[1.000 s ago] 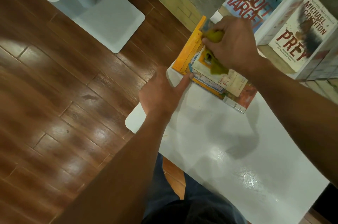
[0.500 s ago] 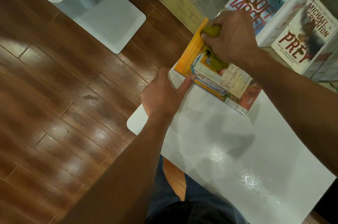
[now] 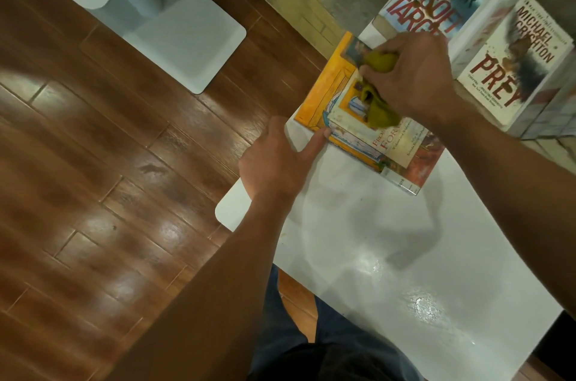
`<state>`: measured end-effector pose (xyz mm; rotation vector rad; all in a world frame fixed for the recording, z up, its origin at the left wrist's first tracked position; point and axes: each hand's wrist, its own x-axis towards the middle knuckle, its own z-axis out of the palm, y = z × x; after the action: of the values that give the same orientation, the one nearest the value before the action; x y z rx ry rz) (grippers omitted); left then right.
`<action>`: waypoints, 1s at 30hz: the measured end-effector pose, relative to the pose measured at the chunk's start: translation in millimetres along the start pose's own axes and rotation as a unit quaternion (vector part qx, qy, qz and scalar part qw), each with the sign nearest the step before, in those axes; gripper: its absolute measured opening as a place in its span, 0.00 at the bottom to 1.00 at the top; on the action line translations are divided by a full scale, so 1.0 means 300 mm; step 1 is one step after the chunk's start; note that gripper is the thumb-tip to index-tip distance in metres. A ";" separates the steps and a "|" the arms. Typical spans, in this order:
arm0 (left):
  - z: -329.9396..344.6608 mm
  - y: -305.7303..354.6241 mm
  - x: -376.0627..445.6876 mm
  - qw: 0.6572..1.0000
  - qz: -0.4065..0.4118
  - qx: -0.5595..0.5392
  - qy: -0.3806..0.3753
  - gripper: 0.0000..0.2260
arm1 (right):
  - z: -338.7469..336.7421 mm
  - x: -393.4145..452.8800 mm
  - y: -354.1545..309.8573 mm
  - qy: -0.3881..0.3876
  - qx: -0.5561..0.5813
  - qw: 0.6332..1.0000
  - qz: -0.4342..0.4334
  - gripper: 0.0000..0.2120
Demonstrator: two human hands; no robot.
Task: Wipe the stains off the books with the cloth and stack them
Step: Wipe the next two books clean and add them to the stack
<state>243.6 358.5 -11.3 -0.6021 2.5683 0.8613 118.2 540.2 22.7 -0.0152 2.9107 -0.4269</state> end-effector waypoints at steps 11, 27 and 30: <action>-0.010 0.010 -0.010 1.000 0.008 -0.002 0.008 0.33 | 0.008 -0.229 0.026 -0.038 0.030 0.999 0.000 0.14; 0.021 -0.023 -0.004 0.988 0.053 -0.103 0.106 0.18 | -0.138 -0.290 0.079 -0.032 0.408 0.886 0.219 0.13; 0.028 -0.022 -0.008 0.990 0.056 -0.066 0.115 0.23 | -0.113 -0.329 0.099 0.004 0.556 0.787 0.267 0.12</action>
<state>250.5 359.5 -19.6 -0.6351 2.7907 1.0624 208.8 582.2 65.1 0.9212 2.0403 -1.8569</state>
